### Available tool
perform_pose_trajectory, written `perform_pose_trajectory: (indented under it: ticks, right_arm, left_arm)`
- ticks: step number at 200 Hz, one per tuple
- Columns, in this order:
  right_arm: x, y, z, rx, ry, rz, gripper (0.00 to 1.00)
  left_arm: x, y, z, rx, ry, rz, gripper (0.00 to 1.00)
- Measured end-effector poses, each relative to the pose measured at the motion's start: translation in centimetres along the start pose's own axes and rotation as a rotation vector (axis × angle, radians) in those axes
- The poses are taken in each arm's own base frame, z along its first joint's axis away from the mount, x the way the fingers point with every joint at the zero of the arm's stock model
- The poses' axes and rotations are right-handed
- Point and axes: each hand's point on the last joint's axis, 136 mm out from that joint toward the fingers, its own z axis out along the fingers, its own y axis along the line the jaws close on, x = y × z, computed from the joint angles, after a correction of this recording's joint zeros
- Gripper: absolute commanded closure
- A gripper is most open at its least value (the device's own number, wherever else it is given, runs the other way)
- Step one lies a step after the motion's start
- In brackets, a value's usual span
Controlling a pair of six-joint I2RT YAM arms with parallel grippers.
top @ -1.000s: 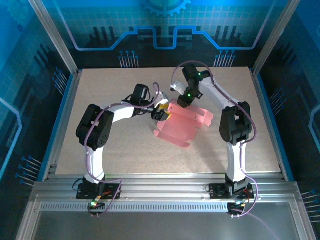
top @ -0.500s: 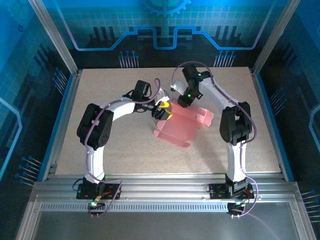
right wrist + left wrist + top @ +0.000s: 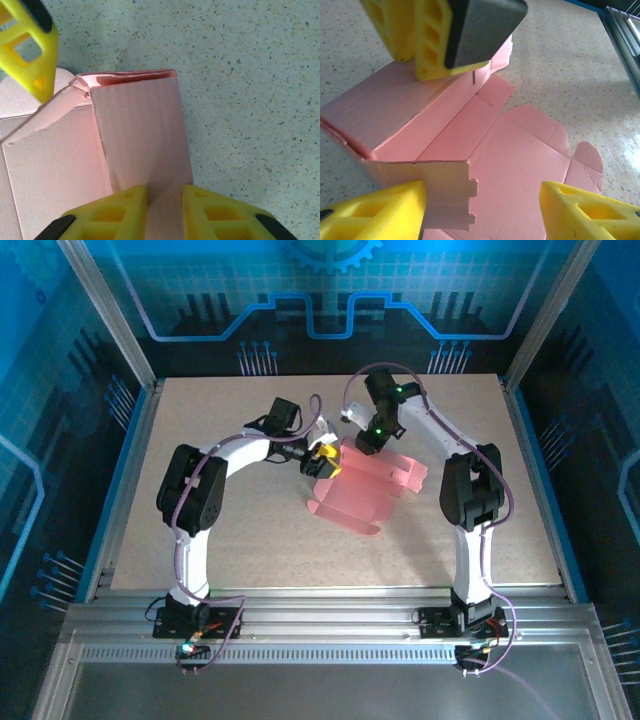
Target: Fold the paper box
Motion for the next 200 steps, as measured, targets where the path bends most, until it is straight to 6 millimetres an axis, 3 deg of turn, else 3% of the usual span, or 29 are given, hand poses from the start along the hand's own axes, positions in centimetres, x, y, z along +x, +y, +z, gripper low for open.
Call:
perform_pose_trajectory:
  ticks: [107, 165, 200]
  right_arm:
    - [0.0, 0.3, -0.1, 0.0, -0.002, -0.006, 0.76]
    - [0.1, 0.4, -0.1, 0.004, -0.003, -0.008, 0.76]
    - [0.1, 0.4, -0.1, 0.004, -0.004, -0.008, 0.76]
  left_arm:
    - [0.9, 1.3, 0.3, 0.005, 0.053, 0.014, 0.62]
    - [0.5, 3.5, 0.3, -0.088, 0.074, -0.034, 0.62]
    - [0.5, 4.7, 0.5, -0.154, 0.085, -0.054, 0.51]
